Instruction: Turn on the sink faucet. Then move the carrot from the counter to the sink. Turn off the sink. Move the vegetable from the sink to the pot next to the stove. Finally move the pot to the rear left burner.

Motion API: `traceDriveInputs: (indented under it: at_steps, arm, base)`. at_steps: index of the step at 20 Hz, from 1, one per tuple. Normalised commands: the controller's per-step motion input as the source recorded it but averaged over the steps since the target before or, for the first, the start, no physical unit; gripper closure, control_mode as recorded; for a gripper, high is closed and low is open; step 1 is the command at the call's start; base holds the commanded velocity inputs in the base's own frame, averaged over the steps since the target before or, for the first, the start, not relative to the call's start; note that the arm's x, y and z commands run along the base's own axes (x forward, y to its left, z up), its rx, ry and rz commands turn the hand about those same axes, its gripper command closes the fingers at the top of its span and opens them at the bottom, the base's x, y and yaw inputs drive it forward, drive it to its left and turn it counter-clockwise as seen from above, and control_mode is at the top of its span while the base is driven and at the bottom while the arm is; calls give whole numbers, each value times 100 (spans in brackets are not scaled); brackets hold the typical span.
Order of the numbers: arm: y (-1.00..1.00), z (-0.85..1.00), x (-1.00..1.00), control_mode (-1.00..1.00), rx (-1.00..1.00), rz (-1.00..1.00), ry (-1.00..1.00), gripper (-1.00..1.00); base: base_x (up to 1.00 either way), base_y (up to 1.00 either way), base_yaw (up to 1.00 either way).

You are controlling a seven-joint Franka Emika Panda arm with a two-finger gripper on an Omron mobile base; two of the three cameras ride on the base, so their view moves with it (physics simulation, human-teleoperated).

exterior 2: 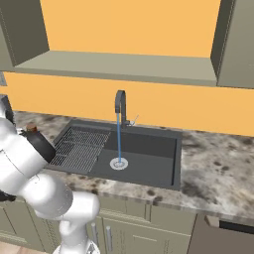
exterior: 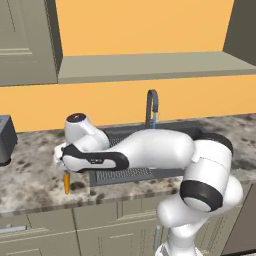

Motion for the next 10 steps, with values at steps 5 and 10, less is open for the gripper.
traceDriveInputs:
  at_steps: [5,10]
  arm:
    - [26,-32,20,-100,0,7,-3,-100]
    - [17,-19,20,-100,0,0,-1,-100]
  base:
    - [0,0,0]
    - [0,0,0]
